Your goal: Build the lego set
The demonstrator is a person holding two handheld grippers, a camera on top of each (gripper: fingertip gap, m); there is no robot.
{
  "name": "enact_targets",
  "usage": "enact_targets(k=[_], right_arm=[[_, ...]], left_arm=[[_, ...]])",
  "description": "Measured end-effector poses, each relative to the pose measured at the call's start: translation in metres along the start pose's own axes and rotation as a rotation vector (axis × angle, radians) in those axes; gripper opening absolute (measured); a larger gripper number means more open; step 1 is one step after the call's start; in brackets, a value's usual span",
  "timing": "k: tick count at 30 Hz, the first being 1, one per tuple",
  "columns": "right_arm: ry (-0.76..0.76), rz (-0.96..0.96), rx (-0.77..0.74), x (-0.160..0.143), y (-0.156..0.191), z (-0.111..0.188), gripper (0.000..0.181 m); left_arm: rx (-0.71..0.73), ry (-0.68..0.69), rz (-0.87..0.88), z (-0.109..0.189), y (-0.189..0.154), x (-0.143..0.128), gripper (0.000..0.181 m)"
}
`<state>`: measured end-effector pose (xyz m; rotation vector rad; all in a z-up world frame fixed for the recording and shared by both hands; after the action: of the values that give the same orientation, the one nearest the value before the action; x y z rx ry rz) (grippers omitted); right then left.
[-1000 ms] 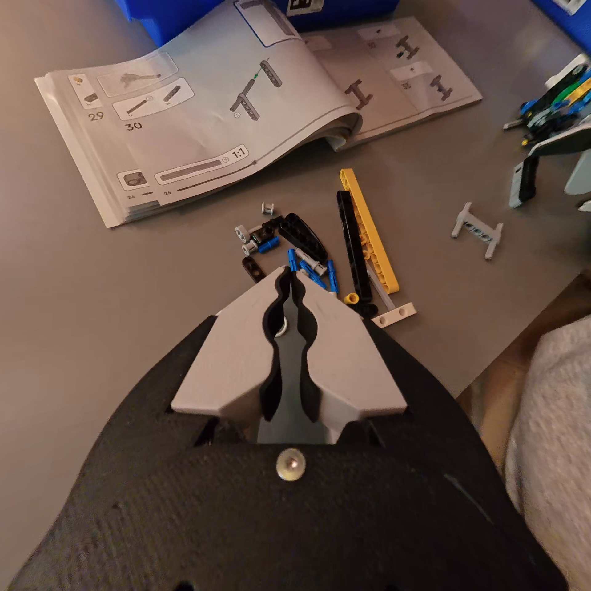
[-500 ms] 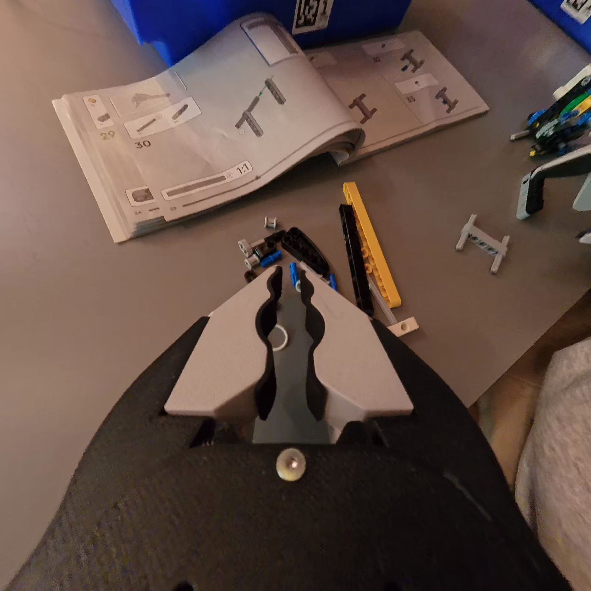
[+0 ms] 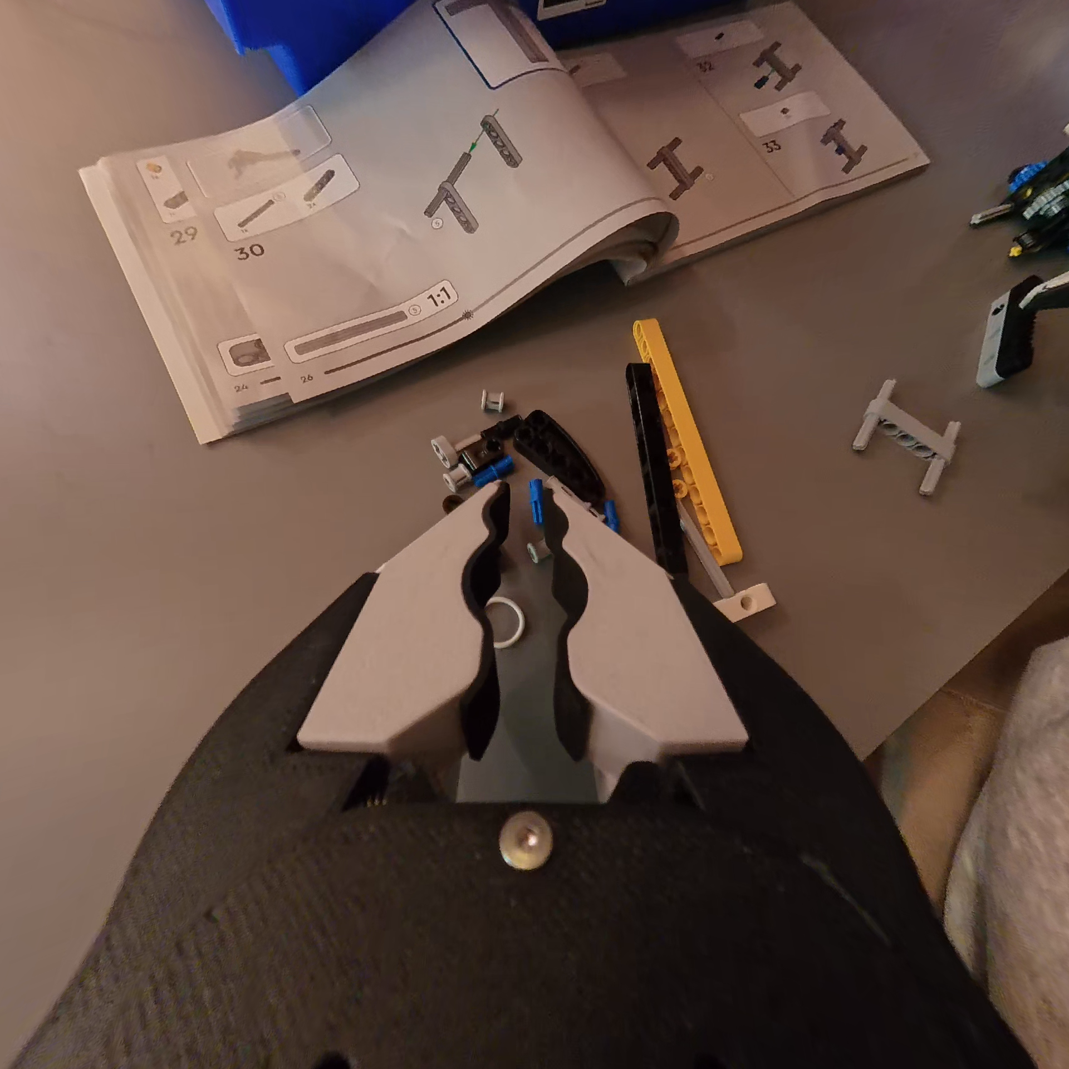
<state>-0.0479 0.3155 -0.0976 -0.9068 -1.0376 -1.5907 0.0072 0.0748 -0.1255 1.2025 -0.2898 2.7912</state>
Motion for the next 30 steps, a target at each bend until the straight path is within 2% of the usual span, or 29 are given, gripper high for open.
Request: enact_targets(k=[21,30], right_arm=[[-0.005,0.013,0.0,-0.0002,0.0012,-0.0004,0.049],[-0.008,0.016,-0.002,-0.0001,0.0014,-0.0005,0.049]], left_arm=[[0.013,0.03,0.013,-0.0018,0.0011,-0.0025,0.003],[-0.018,-0.063,0.018,0.0076,-0.0026,0.0025,0.002]])
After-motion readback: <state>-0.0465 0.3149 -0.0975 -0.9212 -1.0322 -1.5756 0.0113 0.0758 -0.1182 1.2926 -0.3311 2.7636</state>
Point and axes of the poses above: each gripper's, where its closed fingertips meet, z back along the fingers, x out of its top, y = z × x across the jaws, the point moved 8 cm from there along z, back along the fingers, and after that the axes turned 1 degree about y, right-handed, at the moved point
